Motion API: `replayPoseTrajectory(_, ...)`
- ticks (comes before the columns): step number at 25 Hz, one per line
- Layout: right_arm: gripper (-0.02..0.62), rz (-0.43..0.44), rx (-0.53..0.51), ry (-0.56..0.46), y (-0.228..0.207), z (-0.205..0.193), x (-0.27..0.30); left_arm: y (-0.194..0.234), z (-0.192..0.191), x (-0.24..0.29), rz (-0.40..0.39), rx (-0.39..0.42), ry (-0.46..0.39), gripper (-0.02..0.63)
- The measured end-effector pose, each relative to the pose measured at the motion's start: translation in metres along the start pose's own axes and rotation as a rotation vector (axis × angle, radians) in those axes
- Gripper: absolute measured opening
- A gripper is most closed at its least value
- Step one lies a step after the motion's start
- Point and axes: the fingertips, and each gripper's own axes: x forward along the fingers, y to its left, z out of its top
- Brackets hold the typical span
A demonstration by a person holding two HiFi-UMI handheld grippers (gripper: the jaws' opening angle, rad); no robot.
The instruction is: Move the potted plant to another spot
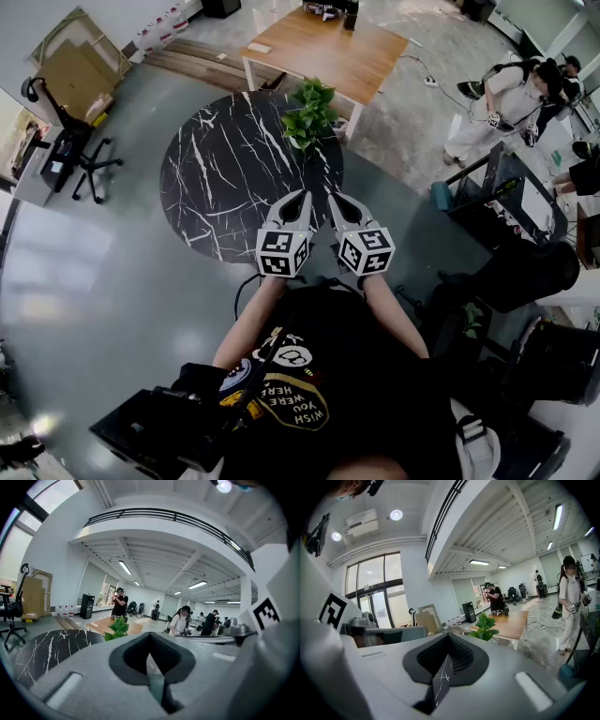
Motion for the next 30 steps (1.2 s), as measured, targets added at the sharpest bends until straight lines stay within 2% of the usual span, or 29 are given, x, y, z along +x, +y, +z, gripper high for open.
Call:
replayPoseTrajectory(18,0.003,-0.029,0.026,-0.005,-0.003,-0.005,-0.002,0.0,-0.003,-0.001,-0.028,-0.02,0.008,0.005)
replayPoseTrajectory(30,0.003,-0.06,0.029,0.042,0.01,-0.036,0.015,0.036,-0.02,-0.009,-0.05,-0.056,0.032,0.003)
